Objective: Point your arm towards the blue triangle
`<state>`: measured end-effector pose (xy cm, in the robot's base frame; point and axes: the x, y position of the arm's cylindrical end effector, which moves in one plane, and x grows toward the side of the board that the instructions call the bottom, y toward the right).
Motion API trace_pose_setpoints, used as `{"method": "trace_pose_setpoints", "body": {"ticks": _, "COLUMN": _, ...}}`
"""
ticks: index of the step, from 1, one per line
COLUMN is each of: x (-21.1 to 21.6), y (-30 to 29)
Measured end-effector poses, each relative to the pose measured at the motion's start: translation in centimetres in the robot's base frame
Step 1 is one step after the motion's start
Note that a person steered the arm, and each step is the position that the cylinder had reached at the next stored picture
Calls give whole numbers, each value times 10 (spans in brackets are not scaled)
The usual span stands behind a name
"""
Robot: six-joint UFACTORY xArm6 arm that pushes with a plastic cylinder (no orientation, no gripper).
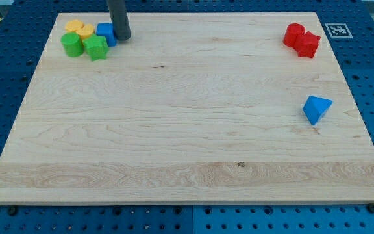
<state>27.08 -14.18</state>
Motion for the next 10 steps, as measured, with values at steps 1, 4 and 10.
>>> {"method": "trace_pose_setpoints", "body": {"ticks": 1, "x": -4, "y": 0}}
{"method": "trace_pose_setpoints", "body": {"ticks": 4, "x": 136, "y": 109}}
{"method": "trace_pose_setpoints", "body": {"ticks": 10, "x": 324, "y": 300}}
